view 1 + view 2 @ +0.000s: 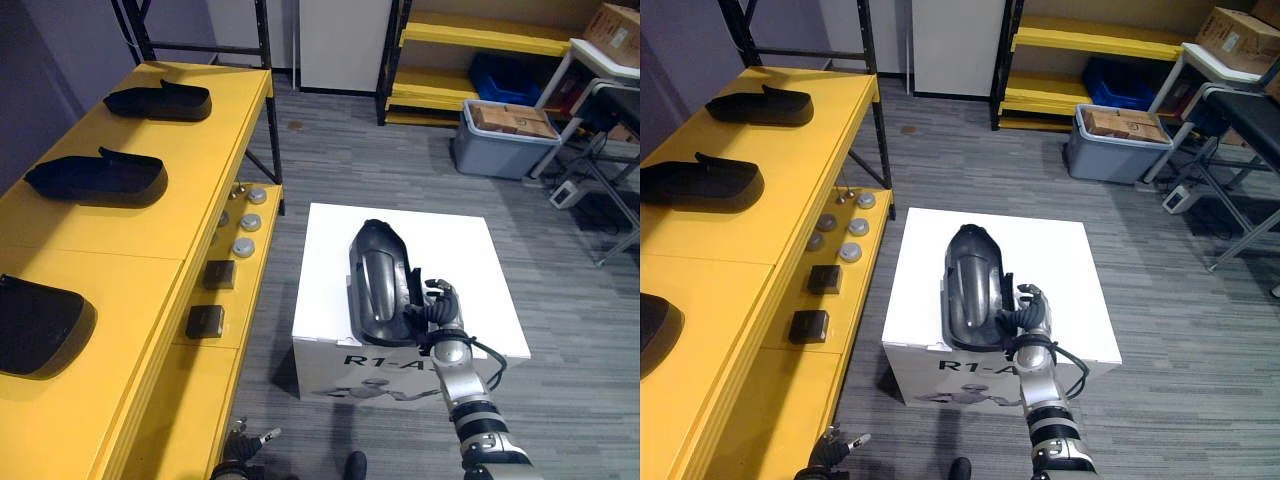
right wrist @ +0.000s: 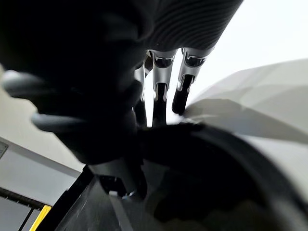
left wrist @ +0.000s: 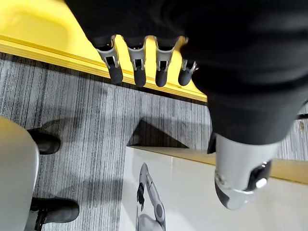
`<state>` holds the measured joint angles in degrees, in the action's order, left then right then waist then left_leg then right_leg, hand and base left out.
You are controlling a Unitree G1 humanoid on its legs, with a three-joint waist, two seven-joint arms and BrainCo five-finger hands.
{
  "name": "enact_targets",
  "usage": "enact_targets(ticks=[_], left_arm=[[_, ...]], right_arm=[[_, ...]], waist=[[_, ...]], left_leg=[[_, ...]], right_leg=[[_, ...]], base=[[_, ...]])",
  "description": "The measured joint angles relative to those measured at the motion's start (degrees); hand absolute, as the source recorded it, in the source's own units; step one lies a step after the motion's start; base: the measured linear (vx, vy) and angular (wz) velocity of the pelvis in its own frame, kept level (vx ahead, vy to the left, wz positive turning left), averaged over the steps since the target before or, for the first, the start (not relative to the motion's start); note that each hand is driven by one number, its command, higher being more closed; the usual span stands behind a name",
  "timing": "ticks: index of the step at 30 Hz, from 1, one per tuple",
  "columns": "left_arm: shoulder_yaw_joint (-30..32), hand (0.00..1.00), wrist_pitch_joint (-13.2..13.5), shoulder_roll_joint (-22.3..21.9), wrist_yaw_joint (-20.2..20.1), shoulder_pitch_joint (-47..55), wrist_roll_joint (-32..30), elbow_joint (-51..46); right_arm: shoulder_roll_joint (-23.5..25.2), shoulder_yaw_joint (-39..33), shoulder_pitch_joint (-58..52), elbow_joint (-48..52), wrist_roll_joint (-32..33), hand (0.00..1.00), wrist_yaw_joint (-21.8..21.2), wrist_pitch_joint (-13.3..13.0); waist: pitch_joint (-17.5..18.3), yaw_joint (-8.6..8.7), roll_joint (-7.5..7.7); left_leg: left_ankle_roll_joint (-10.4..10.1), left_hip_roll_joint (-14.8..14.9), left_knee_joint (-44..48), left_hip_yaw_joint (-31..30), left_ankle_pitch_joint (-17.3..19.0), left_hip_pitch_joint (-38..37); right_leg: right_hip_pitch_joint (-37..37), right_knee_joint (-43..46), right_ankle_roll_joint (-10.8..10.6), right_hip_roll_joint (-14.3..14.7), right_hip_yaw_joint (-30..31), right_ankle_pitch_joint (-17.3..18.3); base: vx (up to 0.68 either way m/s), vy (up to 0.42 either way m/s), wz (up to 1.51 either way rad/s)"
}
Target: Walk over and take plastic housings, then place them on the shelf
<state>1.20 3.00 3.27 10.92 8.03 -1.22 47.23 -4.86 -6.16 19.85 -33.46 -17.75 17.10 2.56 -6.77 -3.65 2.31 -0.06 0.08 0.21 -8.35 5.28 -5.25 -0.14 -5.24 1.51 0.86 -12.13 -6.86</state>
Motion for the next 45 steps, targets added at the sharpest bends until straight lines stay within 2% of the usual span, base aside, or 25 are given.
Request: enact_targets(ticks=[3, 11, 15, 24, 28, 30, 36, 41, 45], left_arm=[[0.0, 0.00, -0.2, 0.1, 0.0, -1.0, 0.0, 1.3], [0.2, 0.00, -0.3, 0.3, 0.0, -1.5, 0.1, 0.9], [0.9, 0.00, -0.3, 0.0, 0.0, -0.8, 1.2, -1.9], [2.8, 0.00, 0.5, -1.3, 0.3, 3.3, 2.3, -25.8], [4.0, 0.00, 1.1, -3.7, 1.1, 4.3, 2.3, -36.5], [3.7, 0.00, 1.6, -4.6, 1.3, 4.1, 2.3, -42.0], [-2.7, 0.00, 3.1, -4.7, 1.3, 3.6, 2.4, -51.1], [-9.4, 0.00, 3.4, -4.6, 0.5, -1.2, 7.6, -51.7], [-11.7, 0.00, 3.4, -4.3, 0.1, -4.2, 11.3, -51.7]], right_arm=[[0.0, -0.4, 0.4, -0.3, 3.0, 1.00, -0.3, 0.0], [0.3, 1.2, 0.1, 0.4, 2.7, 1.00, -2.5, 0.2], [0.9, 2.3, -2.3, 5.4, 2.7, 1.00, -3.0, 0.6], [2.9, 1.8, -9.0, 22.5, 2.6, 1.00, -0.9, 0.7], [3.2, 1.7, -9.5, 29.1, 2.5, 1.00, 0.7, 0.6], [3.7, 1.8, -9.5, 32.7, 2.4, 1.00, 1.1, -0.3], [5.2, 4.5, -10.8, 37.5, 1.4, 1.00, 1.9, -2.5], [5.2, 10.8, -10.8, 37.7, 1.4, 1.00, 0.9, -3.6], [4.7, 15.3, -10.7, 38.8, -0.4, 1.00, -0.5, -3.8]], waist=[[0.0, 0.03, 0.05], [0.3, 0.00, 0.76], [0.3, -0.09, 0.75], [0.3, -0.26, 0.74], [0.3, -0.16, 0.69], [0.3, -0.16, 0.63], [0.7, -0.15, 0.01], [1.3, -0.12, -1.04], [1.5, 0.02, -1.36]], left_leg=[[0.0, 0.1, -0.1, 0.1, 0.0, 0.0], [-0.2, 0.0, 0.0, 0.4, 0.1, -0.1], [-0.3, 0.0, 0.2, 0.3, 0.2, -0.1], [-0.3, -0.2, 1.2, 0.1, 0.2, 1.0], [-0.2, -0.3, 1.8, 0.1, 0.1, 1.0], [-0.2, -0.3, 1.9, 0.1, 0.1, 0.9], [-0.2, -0.3, 2.0, 0.0, 0.1, 0.3], [-0.2, -0.2, 2.1, 0.2, 0.1, 0.0], [-0.2, -0.2, 2.3, 0.4, 0.1, 0.0]], right_leg=[[0.0, 0.2, 0.0, 0.1, 0.1, 0.1], [0.0, 0.2, 0.0, 0.0, 0.4, 0.1], [0.0, 0.3, 0.0, 0.0, 0.4, 0.1], [-0.7, 0.3, 0.0, -0.1, 0.4, 0.1], [-0.4, 0.3, 0.0, -0.1, 0.5, 0.1], [-0.2, 0.3, 0.0, -0.1, 0.4, 0.1], [0.3, 0.3, 0.1, -0.1, 0.4, 0.1], [0.6, 0.3, 0.3, 0.0, 0.5, -0.1], [0.7, 0.3, 0.6, 0.0, 0.7, -0.3]], base=[[0.04, -0.005, -0.01], [0.02, 0.004, -0.02], [0.00, 0.000, 0.00], [0.00, 0.000, 0.00], [0.00, 0.000, 0.00], [0.00, 0.000, 0.00], [0.00, 0.000, 0.00], [0.00, 0.000, 0.00], [-0.01, -0.003, -0.03]])
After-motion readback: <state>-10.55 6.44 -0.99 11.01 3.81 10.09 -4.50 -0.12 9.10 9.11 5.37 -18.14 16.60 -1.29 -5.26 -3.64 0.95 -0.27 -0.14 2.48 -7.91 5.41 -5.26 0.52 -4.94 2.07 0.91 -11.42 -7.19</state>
